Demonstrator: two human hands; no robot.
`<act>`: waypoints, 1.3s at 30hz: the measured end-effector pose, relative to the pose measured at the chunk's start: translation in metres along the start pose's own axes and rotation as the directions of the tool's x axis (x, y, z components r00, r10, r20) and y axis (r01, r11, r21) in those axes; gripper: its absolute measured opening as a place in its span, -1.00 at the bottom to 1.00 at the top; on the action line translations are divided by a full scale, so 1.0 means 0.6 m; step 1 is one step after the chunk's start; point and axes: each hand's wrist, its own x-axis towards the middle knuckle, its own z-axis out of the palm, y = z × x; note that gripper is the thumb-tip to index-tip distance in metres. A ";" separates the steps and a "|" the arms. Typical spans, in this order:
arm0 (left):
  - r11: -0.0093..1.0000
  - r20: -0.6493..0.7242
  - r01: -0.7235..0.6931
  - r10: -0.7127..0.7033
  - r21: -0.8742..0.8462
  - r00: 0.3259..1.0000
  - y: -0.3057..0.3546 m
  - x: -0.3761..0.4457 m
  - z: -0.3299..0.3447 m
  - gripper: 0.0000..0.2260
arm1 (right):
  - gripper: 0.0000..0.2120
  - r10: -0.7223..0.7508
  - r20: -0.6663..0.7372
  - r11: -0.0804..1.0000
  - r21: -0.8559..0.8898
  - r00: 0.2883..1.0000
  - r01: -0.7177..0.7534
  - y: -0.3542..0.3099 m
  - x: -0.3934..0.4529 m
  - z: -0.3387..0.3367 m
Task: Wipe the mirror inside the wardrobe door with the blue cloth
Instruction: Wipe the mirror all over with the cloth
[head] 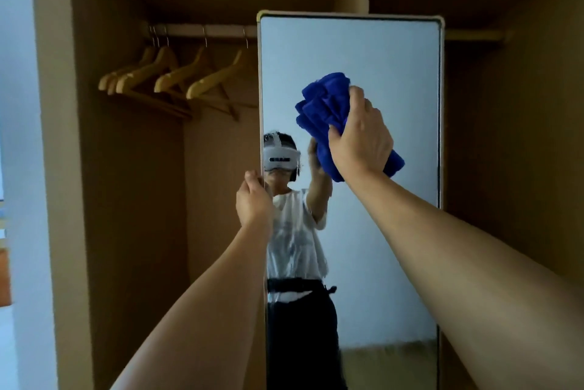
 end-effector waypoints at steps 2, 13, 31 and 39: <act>0.997 0.023 -0.007 0.009 -0.078 1.000 0.020 0.020 0.005 -0.59 | -0.45 -0.078 -0.020 0.997 -0.030 0.997 0.077 -0.006 0.022 0.004; 0.997 0.083 0.018 -0.012 -0.075 0.996 0.031 0.066 0.040 -0.52 | -0.45 -0.198 0.017 0.971 -0.134 0.980 0.198 -0.042 0.067 0.060; 0.999 0.127 0.010 -0.004 -0.046 0.992 0.024 0.072 0.039 -0.53 | -0.60 -0.410 0.031 0.905 -0.108 0.912 0.410 -0.068 0.033 0.099; 1.000 0.125 0.005 -0.004 -0.007 0.992 0.017 0.074 0.040 -0.41 | -0.65 -0.265 -0.022 0.961 -0.085 0.964 0.263 -0.124 0.127 0.103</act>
